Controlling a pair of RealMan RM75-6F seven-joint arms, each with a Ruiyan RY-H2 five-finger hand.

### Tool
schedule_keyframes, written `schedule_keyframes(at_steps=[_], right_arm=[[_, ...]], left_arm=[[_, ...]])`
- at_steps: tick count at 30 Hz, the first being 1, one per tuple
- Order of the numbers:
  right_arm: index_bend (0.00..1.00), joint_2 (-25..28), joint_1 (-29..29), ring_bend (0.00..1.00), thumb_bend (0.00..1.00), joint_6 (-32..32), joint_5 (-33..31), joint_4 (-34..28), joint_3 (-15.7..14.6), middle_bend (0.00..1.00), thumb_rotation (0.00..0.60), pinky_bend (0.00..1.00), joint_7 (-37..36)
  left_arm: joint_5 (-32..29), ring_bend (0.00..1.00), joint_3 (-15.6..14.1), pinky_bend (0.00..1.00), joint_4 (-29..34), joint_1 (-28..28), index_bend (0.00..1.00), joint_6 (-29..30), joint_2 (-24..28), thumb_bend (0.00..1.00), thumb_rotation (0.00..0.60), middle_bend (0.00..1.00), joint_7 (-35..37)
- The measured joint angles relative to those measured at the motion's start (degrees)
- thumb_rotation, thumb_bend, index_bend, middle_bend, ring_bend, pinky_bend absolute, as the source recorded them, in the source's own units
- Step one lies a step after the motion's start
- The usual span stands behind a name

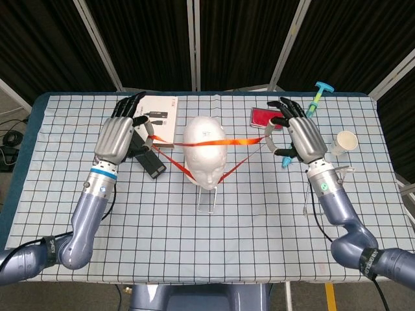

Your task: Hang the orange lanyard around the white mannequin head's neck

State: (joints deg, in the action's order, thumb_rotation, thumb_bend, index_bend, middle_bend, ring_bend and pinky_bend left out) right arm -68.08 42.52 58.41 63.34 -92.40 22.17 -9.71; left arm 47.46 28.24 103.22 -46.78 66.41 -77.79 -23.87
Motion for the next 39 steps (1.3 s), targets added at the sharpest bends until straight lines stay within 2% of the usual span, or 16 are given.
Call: schedule_keyframes(at_steps=[8, 16, 17, 18, 19, 20, 21, 22, 23, 24, 25, 27, 31, 35, 38, 39], right_arm=[[0.74, -4.6, 4.5, 0.00, 0.52, -6.0, -5.8, 9.8, 1.5, 0.15, 0.600, 0.00, 0.5], [0.74, -9.8, 8.3, 0.00, 0.52, -10.3, -8.6, 19.5, 1.5, 0.15, 0.600, 0.00, 1.8], [0.74, -10.7, 8.9, 0.00, 0.52, -10.9, -8.9, 21.1, 1.6, 0.15, 0.600, 0.00, 2.0], [0.73, -11.4, 9.4, 0.00, 0.51, -11.3, -9.1, 22.4, 1.6, 0.15, 0.600, 0.00, 2.1], [0.70, -12.1, 9.8, 0.00, 0.50, -11.6, -9.4, 23.6, 1.6, 0.14, 0.600, 0.00, 2.2], [0.62, -12.9, 10.3, 0.00, 0.45, -12.0, -9.7, 25.2, 1.6, 0.13, 0.600, 0.00, 2.4], [0.48, -13.5, 10.7, 0.00, 0.36, -12.3, -10.0, 26.4, 1.6, 0.09, 0.600, 0.00, 2.7], [0.32, -14.1, 11.1, 0.00, 0.24, -12.7, -10.4, 27.5, 1.7, 0.04, 0.600, 0.00, 2.9], [0.23, -14.9, 11.6, 0.00, 0.17, -13.2, -10.9, 29.0, 1.6, 0.02, 0.600, 0.00, 3.5], [0.13, -15.4, 12.0, 0.00, 0.10, -13.7, -11.3, 30.2, 1.5, 0.00, 0.600, 0.00, 4.0], [0.08, -15.8, 12.3, 0.00, 0.05, -14.2, -11.9, 31.2, 1.5, 0.00, 0.600, 0.00, 4.8], [0.05, -17.0, 13.2, 0.00, 0.02, -15.2, -13.6, 33.4, 1.3, 0.00, 0.600, 0.00, 6.8], [0.04, -19.1, 14.4, 0.00, 0.01, -14.9, -15.0, 36.2, 1.3, 0.00, 0.600, 0.00, 9.5], [0.04, -19.5, 14.4, 0.00, 0.02, -13.7, -14.7, 37.0, 1.3, 0.00, 0.600, 0.00, 10.6], [0.04, -18.9, 13.8, 0.00, 0.08, -13.1, -14.3, 36.3, 1.2, 0.00, 0.600, 0.00, 10.9], [0.04, -18.6, 13.5, 0.00, 0.14, -12.9, -14.2, 35.8, 1.2, 0.00, 0.600, 0.00, 10.9]], left_arm=[[-7.5, 0.00, 1.6, 0.00, -9.5, -4.9, 0.67, -5.3, -1.7, 0.52, 0.600, 0.00, -0.1], [-8.5, 0.00, 0.7, 0.00, -17.7, -7.7, 0.64, -9.3, -4.2, 0.52, 0.600, 0.00, 2.3], [-8.5, 0.00, 0.5, 0.00, -19.1, -8.2, 0.63, -9.9, -4.6, 0.52, 0.600, 0.00, 2.7], [-8.6, 0.00, 0.4, 0.00, -20.1, -8.5, 0.56, -10.4, -5.0, 0.51, 0.600, 0.00, 3.0], [-8.7, 0.00, 0.4, 0.00, -21.1, -8.9, 0.46, -10.9, -5.3, 0.49, 0.600, 0.00, 3.3], [-8.9, 0.00, 0.2, 0.00, -22.3, -9.3, 0.31, -11.6, -5.7, 0.43, 0.600, 0.00, 3.6], [-9.1, 0.00, 0.1, 0.00, -23.1, -9.7, 0.16, -12.1, -5.9, 0.32, 0.600, 0.00, 3.7], [-9.3, 0.00, 0.0, 0.00, -23.9, -10.0, 0.11, -12.6, -6.2, 0.27, 0.600, 0.00, 3.8], [-9.8, 0.00, -0.2, 0.00, -24.9, -10.4, 0.02, -13.4, -6.5, 0.13, 0.600, 0.00, 3.8], [-10.3, 0.00, -0.3, 0.00, -25.4, -10.7, 0.00, -13.8, -6.6, 0.03, 0.600, 0.00, 3.8], [-11.1, 0.00, -0.3, 0.00, -25.8, -10.9, 0.00, -14.1, -6.7, 0.00, 0.600, 0.00, 3.8], [-13.3, 0.00, -0.2, 0.00, -26.6, -11.4, 0.00, -14.7, -7.0, 0.00, 0.600, 0.00, 3.7], [-16.8, 0.00, -0.1, 0.00, -28.8, -12.5, 0.00, -15.7, -7.2, 0.00, 0.600, 0.00, 3.5], [-15.9, 0.00, -0.6, 0.00, -29.6, -12.6, 0.00, -16.6, -6.3, 0.00, 0.600, 0.00, 4.2], [-14.5, 0.00, -1.1, 0.00, -29.3, -11.8, 0.00, -17.1, -5.1, 0.00, 0.600, 0.00, 5.7], [-14.0, 0.00, -1.3, 0.00, -29.1, -11.5, 0.00, -17.1, -4.8, 0.00, 0.600, 0.00, 5.9]])
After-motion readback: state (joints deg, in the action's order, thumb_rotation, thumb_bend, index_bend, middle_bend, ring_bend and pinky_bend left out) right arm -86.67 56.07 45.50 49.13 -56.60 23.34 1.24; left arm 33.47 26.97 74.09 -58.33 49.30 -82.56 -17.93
